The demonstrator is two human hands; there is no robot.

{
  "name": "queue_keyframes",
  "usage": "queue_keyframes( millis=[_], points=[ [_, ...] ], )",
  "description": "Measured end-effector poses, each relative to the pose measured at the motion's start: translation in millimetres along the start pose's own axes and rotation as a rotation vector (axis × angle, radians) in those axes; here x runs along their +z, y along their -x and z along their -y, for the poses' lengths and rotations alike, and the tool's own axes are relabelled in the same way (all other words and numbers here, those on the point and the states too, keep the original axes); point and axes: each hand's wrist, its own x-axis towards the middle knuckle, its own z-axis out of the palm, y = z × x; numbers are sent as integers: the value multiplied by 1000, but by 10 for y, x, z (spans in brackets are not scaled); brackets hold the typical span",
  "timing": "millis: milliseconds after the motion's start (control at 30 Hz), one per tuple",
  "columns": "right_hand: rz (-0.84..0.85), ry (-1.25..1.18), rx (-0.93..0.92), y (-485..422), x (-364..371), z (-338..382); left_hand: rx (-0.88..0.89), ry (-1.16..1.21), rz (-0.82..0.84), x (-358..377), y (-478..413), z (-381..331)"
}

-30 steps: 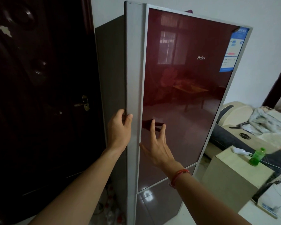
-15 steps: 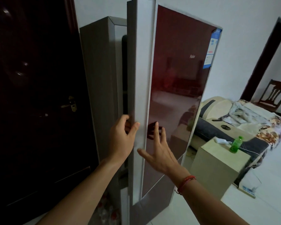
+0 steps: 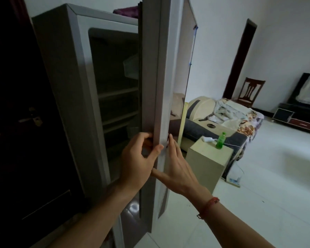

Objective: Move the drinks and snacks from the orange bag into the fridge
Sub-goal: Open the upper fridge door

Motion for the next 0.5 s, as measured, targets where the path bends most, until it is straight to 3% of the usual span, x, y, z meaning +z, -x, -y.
queue_keyframes(
  millis=[367, 500],
  points=[
    [-143, -49, 28, 560, -558, -381, 28, 246, 267, 461, 128, -311],
    [-214, -64, 83, 755, -760, -484, 133, 218, 286, 611, 133, -385]
  ],
)
